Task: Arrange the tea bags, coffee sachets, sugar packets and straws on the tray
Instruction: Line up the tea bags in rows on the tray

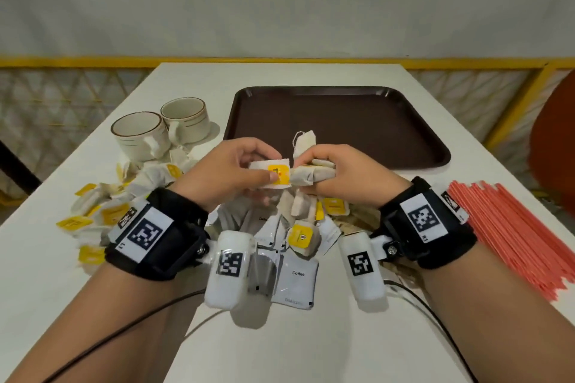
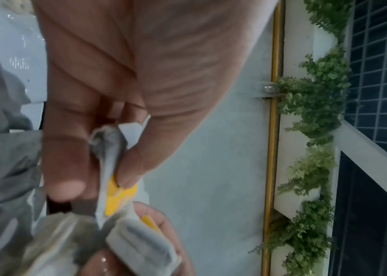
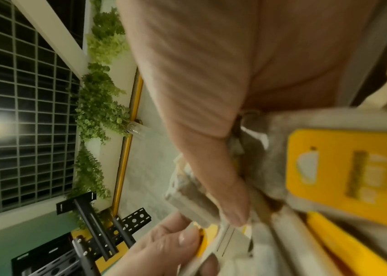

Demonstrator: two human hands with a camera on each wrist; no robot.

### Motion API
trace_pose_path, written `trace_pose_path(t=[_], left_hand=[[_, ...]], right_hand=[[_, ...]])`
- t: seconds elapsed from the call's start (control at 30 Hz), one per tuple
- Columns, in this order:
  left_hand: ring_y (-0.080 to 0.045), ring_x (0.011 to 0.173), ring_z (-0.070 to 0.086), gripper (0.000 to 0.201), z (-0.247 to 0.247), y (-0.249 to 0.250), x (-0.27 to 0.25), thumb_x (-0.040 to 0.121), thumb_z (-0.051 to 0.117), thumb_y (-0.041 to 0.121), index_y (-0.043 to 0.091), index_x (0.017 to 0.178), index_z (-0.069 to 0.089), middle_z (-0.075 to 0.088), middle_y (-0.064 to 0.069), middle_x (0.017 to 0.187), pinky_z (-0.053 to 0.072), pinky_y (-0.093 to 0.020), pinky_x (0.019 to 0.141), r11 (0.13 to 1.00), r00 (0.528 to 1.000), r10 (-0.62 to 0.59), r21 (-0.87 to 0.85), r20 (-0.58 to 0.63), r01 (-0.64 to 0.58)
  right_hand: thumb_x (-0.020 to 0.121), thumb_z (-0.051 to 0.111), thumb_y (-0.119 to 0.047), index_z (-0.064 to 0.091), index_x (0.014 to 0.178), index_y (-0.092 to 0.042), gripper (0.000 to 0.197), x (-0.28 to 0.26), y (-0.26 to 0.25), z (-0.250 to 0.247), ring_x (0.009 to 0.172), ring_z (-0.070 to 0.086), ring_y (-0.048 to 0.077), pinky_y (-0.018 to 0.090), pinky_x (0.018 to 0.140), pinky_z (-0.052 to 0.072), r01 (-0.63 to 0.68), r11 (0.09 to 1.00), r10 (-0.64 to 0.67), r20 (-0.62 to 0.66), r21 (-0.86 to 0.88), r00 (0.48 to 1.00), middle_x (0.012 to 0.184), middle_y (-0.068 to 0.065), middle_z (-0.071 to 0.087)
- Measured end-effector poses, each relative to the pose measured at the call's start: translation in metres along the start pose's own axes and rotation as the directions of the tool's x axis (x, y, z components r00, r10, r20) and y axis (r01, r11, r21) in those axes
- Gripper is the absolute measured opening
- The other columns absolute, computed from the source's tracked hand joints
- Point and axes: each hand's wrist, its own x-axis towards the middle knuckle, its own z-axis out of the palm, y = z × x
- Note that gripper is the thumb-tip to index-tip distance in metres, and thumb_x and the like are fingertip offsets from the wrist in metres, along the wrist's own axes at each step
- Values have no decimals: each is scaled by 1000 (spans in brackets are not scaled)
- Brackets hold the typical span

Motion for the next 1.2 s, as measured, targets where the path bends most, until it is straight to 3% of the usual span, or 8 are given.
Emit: trace_pose_path(t=[0.23,0.4,0.53,0.7,0.9,1.03,1.13,1.2], left_hand=[[-18,66,64,6,-2,-2,1,83,65,1,5,88,63,70,-8,77,58,-32,64,995,998,-40,-94,-39,36],[-21,68,59,6,-1,-3,3,81,66,5,9,80,62,67,-10,79,48,-28,60,990,997,-12,-140,-71,2],[-19,68,58,13,2,-6,5,74,70,13,8,83,62,68,-10,82,49,-21,56,984,997,5,-179,-81,-19],[-17,63,54,4,6,-10,7,83,65,7,9,82,61,67,-5,72,43,-23,54,977,988,33,-201,-153,-64],[-28,83,52,6,5,-10,7,84,68,15,12,83,63,64,-17,91,42,-40,77,974,974,55,-204,-219,-101],[-26,81,47,7,8,-10,8,87,64,14,9,88,59,59,-17,92,43,-31,68,965,966,66,-228,-251,-125],[-20,74,57,15,10,-7,8,79,69,16,10,87,59,66,-11,86,45,-30,67,962,953,84,-225,-292,-153],[-16,66,54,19,13,-6,9,76,72,13,13,83,55,62,-6,73,44,-27,63,955,944,95,-239,-315,-176]], right_hand=[[78,74,-10,71,97,-19,21,-6,-6,1,100,62,8,31,90,50,52,999,-52,-89,-2,995,106,-5,68],[83,71,-14,72,98,-20,16,-5,-2,5,91,63,9,36,84,52,95,995,-99,-144,-33,985,101,-6,69],[84,71,-16,73,98,-20,15,-3,2,4,96,63,9,33,87,51,131,991,-133,-212,-24,968,105,-5,68],[82,70,-9,72,88,-24,16,-3,3,1,82,59,8,21,73,44,119,992,-127,-279,-43,952,93,-6,65],[84,69,-12,53,76,-17,19,-4,6,1,82,62,25,40,74,51,123,985,-75,-333,124,940,86,4,67],[83,64,-16,41,71,-27,28,-5,3,-1,93,63,38,53,82,52,144,975,-85,-317,167,945,92,17,66],[78,68,-2,45,72,-23,31,-4,-1,-8,82,60,33,47,75,50,151,981,-115,-258,126,959,86,13,60],[73,74,0,54,73,-22,30,-3,-6,-13,72,58,16,37,70,49,116,992,-107,-149,50,983,82,2,60]])
